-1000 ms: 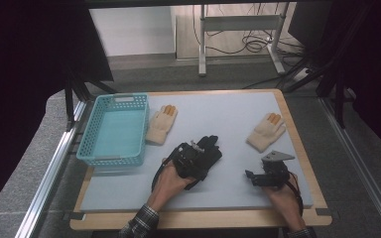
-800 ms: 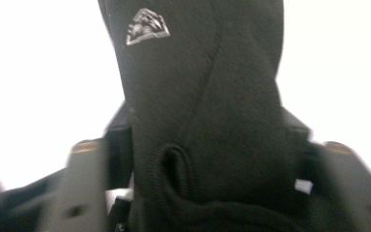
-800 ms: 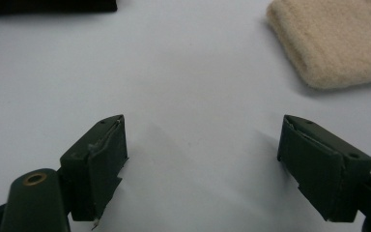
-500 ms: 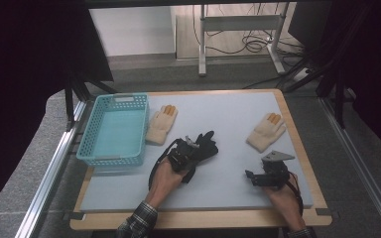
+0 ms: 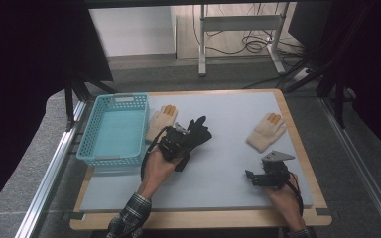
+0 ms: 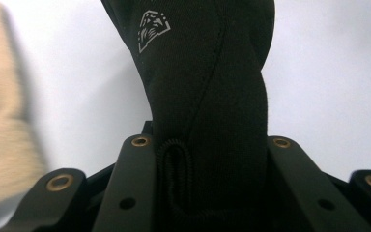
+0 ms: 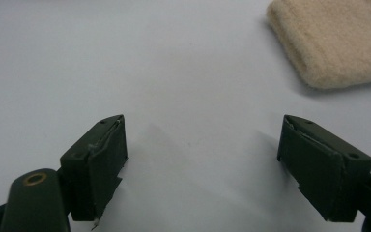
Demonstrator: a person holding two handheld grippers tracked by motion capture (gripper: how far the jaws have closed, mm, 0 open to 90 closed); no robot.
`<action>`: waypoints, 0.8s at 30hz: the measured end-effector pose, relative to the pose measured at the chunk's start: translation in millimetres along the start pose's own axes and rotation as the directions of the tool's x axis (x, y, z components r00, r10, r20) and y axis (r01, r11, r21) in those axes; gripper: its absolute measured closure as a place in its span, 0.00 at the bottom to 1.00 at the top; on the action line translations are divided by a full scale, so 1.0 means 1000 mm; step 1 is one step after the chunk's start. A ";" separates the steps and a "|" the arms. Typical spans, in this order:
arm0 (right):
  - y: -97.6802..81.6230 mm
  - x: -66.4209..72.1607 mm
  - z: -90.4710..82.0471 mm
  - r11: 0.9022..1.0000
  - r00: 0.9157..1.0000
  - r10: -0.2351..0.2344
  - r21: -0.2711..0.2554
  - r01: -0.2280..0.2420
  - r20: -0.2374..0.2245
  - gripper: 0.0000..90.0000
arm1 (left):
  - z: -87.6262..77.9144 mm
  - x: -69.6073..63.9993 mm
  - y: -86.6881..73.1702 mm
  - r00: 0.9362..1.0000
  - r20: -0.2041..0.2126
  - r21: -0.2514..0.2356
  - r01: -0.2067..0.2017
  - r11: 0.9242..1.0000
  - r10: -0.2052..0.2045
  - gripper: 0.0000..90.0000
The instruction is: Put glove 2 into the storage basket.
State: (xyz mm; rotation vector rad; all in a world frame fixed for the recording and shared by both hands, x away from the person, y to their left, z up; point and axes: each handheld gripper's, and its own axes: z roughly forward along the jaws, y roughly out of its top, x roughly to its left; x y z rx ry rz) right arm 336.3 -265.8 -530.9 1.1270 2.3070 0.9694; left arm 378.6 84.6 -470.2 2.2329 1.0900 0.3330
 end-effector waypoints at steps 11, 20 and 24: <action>0.000 0.000 0.000 1.000 1.000 -0.003 -0.002 0.003 0.000 0.19 | -0.038 0.035 0.011 0.994 -0.098 -0.039 0.046 0.998 -0.050 0.77; 0.000 0.000 0.000 1.000 1.000 -0.003 -0.002 0.003 0.000 0.19 | -0.067 0.077 0.007 0.972 -0.196 -0.064 0.122 0.990 -0.132 0.77; 0.000 0.000 0.000 1.000 1.000 -0.003 -0.002 0.003 0.000 0.19 | -0.077 0.097 0.001 0.956 -0.239 -0.066 0.159 0.985 -0.170 0.77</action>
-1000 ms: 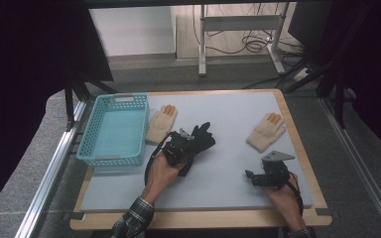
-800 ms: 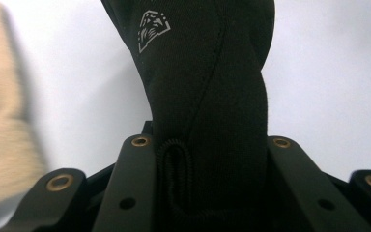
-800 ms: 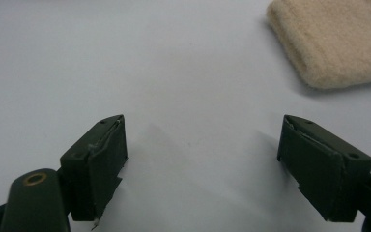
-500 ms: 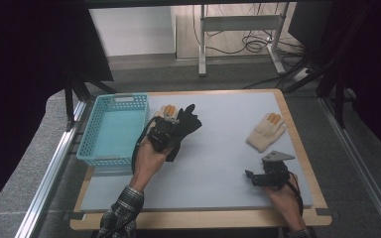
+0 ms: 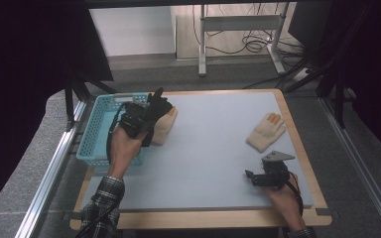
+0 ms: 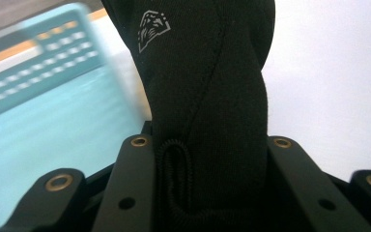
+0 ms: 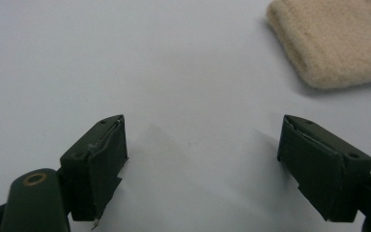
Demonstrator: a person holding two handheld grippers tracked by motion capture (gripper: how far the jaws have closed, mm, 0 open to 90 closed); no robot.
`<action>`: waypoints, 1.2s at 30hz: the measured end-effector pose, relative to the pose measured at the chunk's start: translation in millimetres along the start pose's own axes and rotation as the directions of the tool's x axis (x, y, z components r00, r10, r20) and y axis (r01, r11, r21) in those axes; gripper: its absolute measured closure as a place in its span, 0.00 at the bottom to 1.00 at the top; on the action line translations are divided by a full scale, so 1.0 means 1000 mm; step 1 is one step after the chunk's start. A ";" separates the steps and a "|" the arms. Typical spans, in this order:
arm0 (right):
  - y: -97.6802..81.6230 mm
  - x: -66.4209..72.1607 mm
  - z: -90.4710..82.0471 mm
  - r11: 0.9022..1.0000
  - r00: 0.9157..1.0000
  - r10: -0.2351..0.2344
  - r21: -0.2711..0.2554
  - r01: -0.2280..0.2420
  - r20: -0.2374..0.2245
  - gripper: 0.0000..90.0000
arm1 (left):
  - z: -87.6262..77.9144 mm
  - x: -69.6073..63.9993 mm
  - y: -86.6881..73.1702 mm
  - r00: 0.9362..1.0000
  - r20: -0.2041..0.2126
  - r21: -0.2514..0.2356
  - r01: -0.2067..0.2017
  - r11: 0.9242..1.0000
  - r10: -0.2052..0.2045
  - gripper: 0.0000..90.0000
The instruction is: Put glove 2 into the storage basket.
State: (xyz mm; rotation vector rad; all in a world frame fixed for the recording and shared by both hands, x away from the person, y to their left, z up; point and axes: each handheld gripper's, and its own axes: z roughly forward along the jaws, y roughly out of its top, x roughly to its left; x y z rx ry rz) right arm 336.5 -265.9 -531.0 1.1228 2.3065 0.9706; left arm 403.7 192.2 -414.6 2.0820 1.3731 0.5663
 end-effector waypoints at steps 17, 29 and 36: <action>0.000 0.000 0.000 1.000 1.000 0.001 0.000 -0.001 0.000 0.19 | 0.015 0.103 -0.038 0.967 -0.190 0.121 0.197 0.973 -0.172 0.75; 0.000 0.000 0.000 1.000 1.000 0.002 -0.001 -0.002 -0.001 0.19 | 0.064 0.136 -0.049 0.950 -0.266 0.276 0.237 0.932 -0.163 0.73; 0.000 0.000 0.000 1.000 1.000 0.002 -0.001 -0.002 -0.001 0.19 | 0.075 0.142 -0.056 0.959 -0.245 0.319 0.222 0.921 -0.146 0.68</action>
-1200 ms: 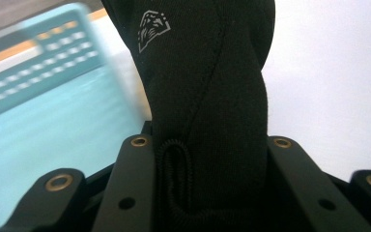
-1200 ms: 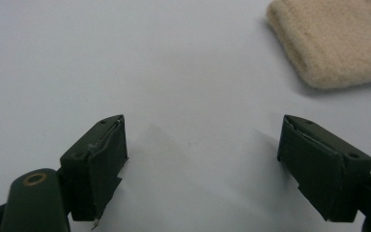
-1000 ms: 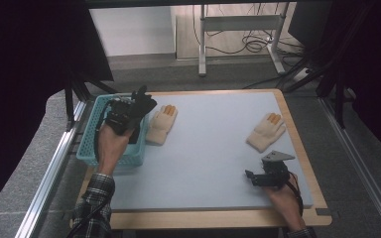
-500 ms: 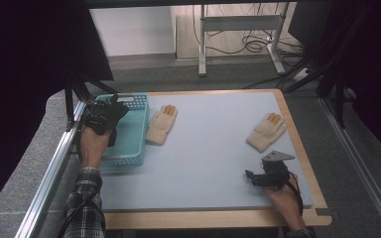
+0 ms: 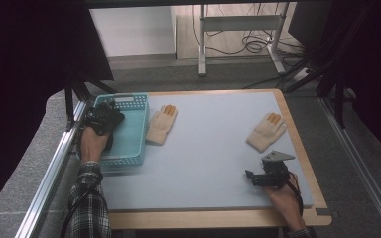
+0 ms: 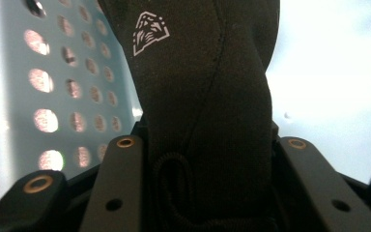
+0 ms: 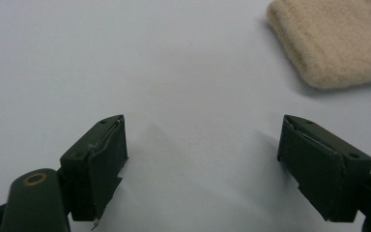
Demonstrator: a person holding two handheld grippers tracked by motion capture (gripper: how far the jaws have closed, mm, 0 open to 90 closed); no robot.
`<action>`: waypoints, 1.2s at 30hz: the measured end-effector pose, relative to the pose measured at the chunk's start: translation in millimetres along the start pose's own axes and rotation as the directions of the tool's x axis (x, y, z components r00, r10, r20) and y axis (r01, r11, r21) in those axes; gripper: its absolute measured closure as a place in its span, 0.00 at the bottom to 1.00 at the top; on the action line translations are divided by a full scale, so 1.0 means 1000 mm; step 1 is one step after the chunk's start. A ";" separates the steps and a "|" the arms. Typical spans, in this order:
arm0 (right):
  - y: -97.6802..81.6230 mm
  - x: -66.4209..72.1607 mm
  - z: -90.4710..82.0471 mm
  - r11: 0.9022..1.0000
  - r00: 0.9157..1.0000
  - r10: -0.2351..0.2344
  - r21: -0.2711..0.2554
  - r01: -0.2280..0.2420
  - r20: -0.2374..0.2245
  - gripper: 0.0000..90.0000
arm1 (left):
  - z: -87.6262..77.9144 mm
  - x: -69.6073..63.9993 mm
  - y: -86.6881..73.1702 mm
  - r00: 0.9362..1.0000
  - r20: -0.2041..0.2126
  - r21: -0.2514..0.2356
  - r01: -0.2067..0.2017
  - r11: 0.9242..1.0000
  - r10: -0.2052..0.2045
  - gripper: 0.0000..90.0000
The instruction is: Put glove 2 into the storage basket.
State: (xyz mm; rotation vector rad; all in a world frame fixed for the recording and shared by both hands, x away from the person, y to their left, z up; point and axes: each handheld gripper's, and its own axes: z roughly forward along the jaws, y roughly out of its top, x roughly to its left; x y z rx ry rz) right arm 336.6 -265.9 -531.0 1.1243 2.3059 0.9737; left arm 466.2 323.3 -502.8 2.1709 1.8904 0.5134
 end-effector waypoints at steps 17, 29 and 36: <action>0.000 0.000 0.000 1.000 1.000 0.000 0.000 0.000 0.000 0.19 | -0.003 0.002 -0.009 1.000 0.019 0.039 -0.007 0.999 0.006 0.24; 0.000 0.000 0.000 1.000 1.000 -0.001 0.000 0.001 0.001 0.19 | -0.024 0.010 -0.016 0.990 0.143 -0.043 0.021 0.999 -0.015 0.11; 0.000 0.000 0.000 1.000 1.000 -0.001 0.001 0.001 0.001 0.19 | -0.045 0.015 -0.018 0.973 0.224 -0.128 0.077 0.989 -0.047 0.12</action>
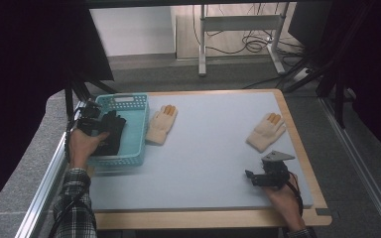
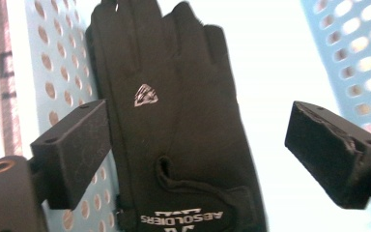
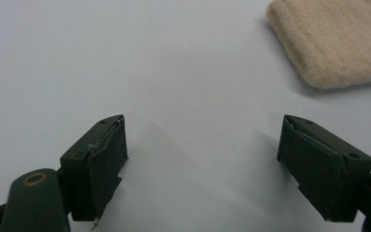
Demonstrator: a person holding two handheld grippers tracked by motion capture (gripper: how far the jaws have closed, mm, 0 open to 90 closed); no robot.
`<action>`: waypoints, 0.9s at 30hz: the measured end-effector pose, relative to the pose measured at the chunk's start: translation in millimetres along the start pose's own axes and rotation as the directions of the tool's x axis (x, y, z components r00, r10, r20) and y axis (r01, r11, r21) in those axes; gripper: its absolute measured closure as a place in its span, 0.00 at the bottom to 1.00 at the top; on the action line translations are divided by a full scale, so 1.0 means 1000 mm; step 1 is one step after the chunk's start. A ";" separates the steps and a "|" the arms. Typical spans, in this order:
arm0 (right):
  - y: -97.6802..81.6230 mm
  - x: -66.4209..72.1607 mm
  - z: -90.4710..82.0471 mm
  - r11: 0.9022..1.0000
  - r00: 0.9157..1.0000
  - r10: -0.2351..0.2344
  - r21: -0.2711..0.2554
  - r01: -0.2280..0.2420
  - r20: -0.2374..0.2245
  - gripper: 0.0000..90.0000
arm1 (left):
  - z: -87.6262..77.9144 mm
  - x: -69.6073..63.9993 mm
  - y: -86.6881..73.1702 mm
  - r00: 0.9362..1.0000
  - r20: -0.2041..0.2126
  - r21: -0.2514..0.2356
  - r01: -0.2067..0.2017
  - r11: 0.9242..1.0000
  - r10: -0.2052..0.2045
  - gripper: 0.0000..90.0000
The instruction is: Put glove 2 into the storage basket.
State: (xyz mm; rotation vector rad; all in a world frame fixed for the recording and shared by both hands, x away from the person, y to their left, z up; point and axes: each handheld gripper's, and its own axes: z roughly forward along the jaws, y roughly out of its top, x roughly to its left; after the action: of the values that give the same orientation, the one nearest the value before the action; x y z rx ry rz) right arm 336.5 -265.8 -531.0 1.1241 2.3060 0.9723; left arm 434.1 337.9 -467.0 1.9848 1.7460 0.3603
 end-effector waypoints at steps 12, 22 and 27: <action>0.000 0.000 0.000 1.000 1.000 0.000 0.000 0.000 0.000 0.19 | -0.025 -0.050 0.018 0.988 0.123 -0.147 -0.072 0.986 0.090 0.47; 0.000 0.000 0.000 1.000 1.000 0.000 0.000 0.000 0.000 0.19 | -0.010 -0.131 0.040 0.941 0.225 -0.153 -0.221 0.963 0.252 0.61; 0.000 0.000 0.000 1.000 1.000 0.000 0.000 0.000 0.000 0.19 | 0.016 -0.169 0.046 0.927 0.213 -0.101 -0.294 0.951 0.309 0.62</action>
State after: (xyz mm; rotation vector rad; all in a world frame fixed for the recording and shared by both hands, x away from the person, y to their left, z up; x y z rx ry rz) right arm 336.5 -265.9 -531.0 1.1241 2.3062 0.9728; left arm 455.4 165.5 -438.7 2.1542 1.2747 0.2743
